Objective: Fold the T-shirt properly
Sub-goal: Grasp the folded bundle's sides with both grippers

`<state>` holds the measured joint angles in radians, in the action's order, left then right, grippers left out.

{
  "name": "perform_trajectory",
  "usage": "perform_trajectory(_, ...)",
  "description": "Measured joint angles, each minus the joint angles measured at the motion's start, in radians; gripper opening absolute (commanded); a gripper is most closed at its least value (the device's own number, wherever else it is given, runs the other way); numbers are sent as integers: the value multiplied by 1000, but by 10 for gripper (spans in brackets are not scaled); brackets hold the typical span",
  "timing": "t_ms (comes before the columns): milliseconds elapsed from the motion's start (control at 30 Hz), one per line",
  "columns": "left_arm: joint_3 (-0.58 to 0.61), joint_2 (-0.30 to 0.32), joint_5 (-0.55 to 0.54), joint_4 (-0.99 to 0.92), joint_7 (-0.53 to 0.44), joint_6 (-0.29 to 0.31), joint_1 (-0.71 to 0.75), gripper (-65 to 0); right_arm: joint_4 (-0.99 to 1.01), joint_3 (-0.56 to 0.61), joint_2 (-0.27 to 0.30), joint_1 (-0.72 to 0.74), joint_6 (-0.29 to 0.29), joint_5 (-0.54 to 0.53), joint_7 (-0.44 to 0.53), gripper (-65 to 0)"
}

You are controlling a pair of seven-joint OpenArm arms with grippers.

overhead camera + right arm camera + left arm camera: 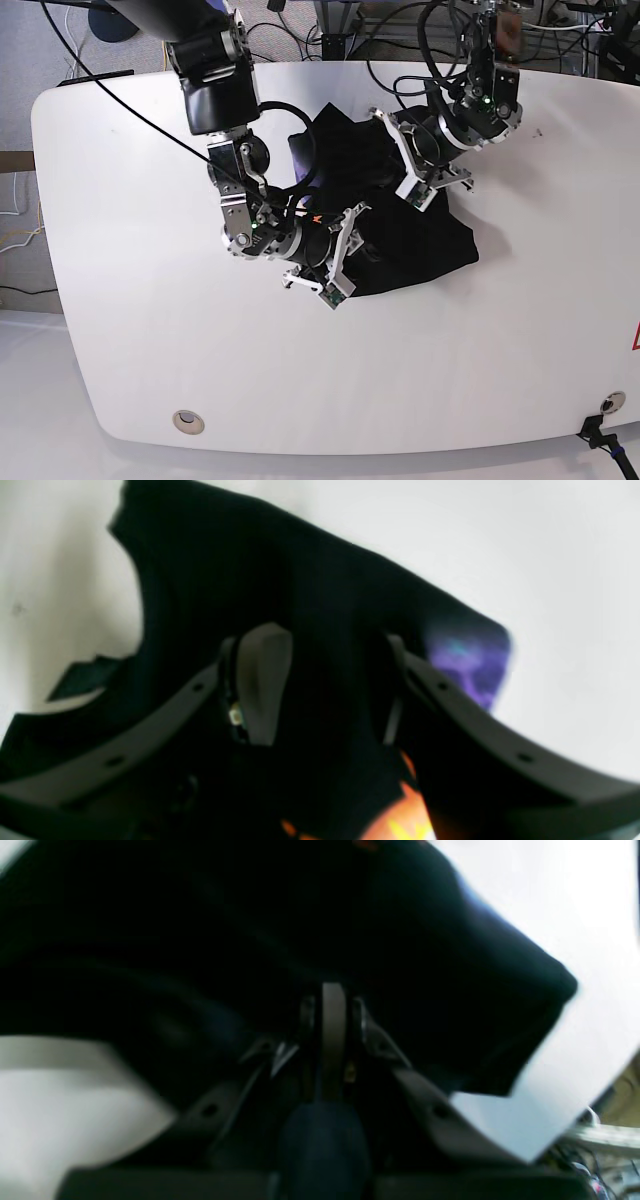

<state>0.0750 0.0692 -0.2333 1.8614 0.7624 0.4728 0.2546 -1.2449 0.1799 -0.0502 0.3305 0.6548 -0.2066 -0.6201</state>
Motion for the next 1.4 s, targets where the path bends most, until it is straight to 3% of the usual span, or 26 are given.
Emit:
perform_trajectory(67, 0, 0, 2, -26, 7, -3, -3, -647, 41, -2, 5, 10, 0, 4, 22, -460)
perform_trajectory(167, 0, 6, 5, -82, 3, -8, -29, -647, 79, -3, 26, 13, 0, -3, 75, -650)
perform_trajectory(267, 5, 1, 5, -166, 4, -6, -72, -647, 127, -2, 34, 10, -1, 1, 109, -650)
perform_trajectory(400, 4, 1, 81, -231, -17, 1, -122, -647, 132, -2, 71, -2, 0, -8, 120, -650)
perform_trajectory(600, 12, 27, 109, -283, -7, 6, -211, -646, -3, -15, 158, -141, 0, -14, 118, -650)
perform_trajectory(700, 6, 43, 129, -310, 5, -1, -266, -645, -107, -100, 161, -231, -1, -14, 96, -650)
perform_trajectory(933, 64, 64, 128, -355, 4, 0, -352, -646, -309, -174, 161, -397, 0, 0, 50, -650)
perform_trajectory(1167, 64, 62, 127, -305, 4, 0, -357, -647, -530, -173, 161, -390, -1, 1, -104, -650)
perform_trajectory(1267, 62, 62, 126, -219, 0, 0, -352, -647, -583, -172, 162, -368, -56, 1, -109, -650)
perform_trajectory(1400, 5, 56, 123, -106, -11, -5, -286, -647, -502, -149, 136, -246, -82, 1, -98, -650)
